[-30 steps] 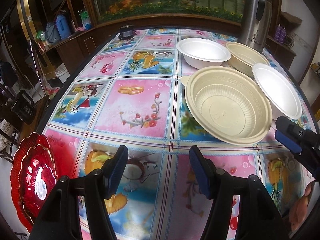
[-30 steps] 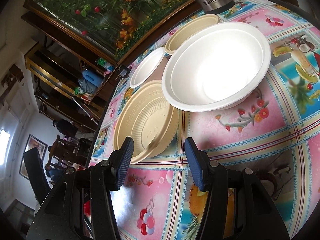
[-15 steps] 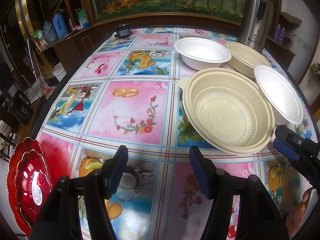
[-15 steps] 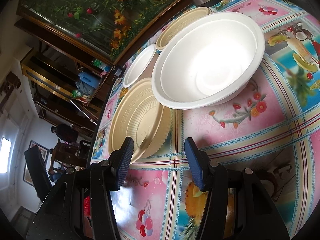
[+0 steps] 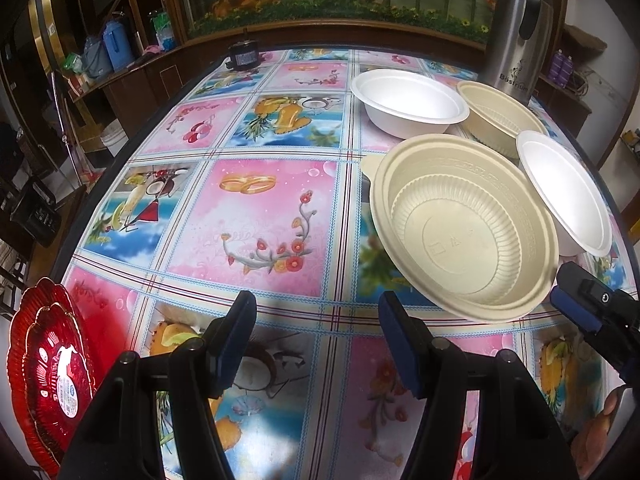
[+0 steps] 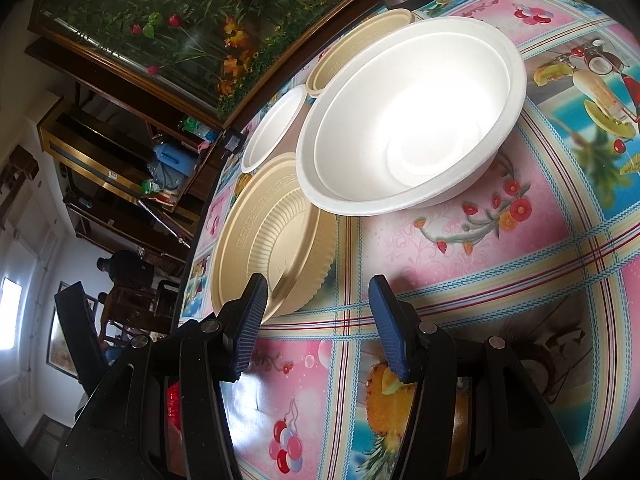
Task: Organize plates and bowls
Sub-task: 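Move both grippers toward the large tan ribbed bowl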
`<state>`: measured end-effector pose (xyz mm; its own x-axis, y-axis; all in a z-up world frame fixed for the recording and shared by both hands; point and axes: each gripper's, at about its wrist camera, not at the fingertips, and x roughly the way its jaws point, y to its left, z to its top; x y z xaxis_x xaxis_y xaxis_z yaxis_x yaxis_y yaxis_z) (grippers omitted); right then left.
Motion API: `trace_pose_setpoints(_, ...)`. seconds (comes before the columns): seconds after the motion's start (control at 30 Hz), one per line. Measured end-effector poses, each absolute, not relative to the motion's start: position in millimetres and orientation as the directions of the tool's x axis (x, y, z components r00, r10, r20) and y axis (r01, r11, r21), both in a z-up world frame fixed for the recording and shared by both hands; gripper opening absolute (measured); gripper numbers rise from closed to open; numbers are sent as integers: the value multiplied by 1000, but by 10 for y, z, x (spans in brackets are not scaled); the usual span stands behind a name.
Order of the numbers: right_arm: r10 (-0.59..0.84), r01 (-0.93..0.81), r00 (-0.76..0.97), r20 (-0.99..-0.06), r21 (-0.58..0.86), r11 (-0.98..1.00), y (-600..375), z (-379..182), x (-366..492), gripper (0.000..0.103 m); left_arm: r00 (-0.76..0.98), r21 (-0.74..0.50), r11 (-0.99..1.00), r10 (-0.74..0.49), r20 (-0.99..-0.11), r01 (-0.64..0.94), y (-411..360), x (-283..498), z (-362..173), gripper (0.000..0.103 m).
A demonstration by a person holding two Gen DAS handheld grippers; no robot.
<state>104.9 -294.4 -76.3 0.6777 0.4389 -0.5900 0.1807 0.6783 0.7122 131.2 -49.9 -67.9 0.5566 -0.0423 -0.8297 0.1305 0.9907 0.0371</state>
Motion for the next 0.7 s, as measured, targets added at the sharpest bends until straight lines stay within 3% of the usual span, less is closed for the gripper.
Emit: trace_pose_setpoints(0.7,456,231,675,-579,754,615,-3080,-884,1013,55,551,29,991,-49,-833,132,-481,1275,-694,64)
